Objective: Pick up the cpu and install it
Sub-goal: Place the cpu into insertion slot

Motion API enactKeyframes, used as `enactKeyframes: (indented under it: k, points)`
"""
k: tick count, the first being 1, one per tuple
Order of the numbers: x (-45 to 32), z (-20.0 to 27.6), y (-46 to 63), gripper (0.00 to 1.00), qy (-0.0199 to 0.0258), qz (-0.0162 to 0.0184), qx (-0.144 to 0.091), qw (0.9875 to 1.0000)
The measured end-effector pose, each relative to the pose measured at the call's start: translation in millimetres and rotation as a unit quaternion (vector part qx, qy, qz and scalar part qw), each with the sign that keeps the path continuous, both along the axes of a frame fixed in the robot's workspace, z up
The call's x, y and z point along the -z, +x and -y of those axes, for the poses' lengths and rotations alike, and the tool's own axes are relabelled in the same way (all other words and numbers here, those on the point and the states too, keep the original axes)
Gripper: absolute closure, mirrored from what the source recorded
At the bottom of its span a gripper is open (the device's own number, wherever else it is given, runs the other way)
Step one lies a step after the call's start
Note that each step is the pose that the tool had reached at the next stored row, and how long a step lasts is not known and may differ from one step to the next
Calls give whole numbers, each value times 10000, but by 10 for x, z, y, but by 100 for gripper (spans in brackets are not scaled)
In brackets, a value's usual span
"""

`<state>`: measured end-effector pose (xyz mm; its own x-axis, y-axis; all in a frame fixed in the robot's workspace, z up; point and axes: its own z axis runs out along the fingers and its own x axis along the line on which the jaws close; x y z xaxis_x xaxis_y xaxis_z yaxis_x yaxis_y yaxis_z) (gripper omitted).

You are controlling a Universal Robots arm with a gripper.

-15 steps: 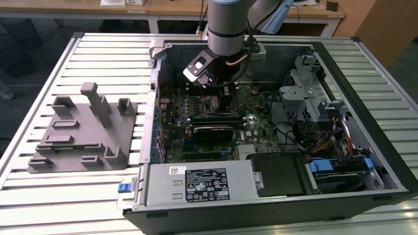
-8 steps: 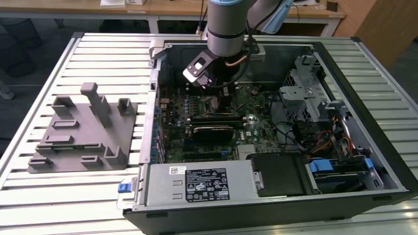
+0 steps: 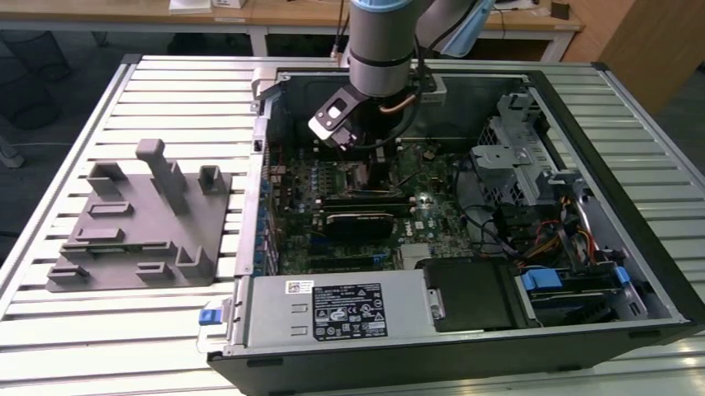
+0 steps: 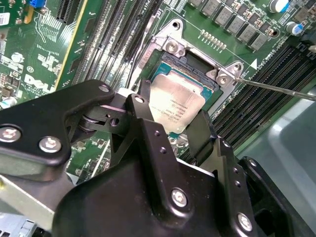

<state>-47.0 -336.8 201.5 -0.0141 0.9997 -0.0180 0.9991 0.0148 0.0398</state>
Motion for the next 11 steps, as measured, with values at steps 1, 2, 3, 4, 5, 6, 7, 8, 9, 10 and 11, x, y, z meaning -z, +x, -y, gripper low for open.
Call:
enactKeyframes:
  k: [1,2,3,4,5,6,7,8,9,10,11]
  points:
    - [4,-4,-1,46,0,0,4,10000]
    - [8,-8,0,46,0,0,9,10000]
    - [11,-10,-1,46,0,0,16,10000]
    - [13,-10,-3,46,0,0,25,10000]
    - [16,-9,-6,46,0,-1,30,10000]
    - [19,-10,-10,46,0,0,31,10000]
    - [22,-10,-12,46,0,0,31,10000]
    - [26,-10,-15,46,0,0,31,10000]
    - [30,-10,-15,46,0,0,31,10000]
    - [34,-10,-16,46,0,0,31,10000]
    - [38,-10,-17,46,0,0,32,10000]
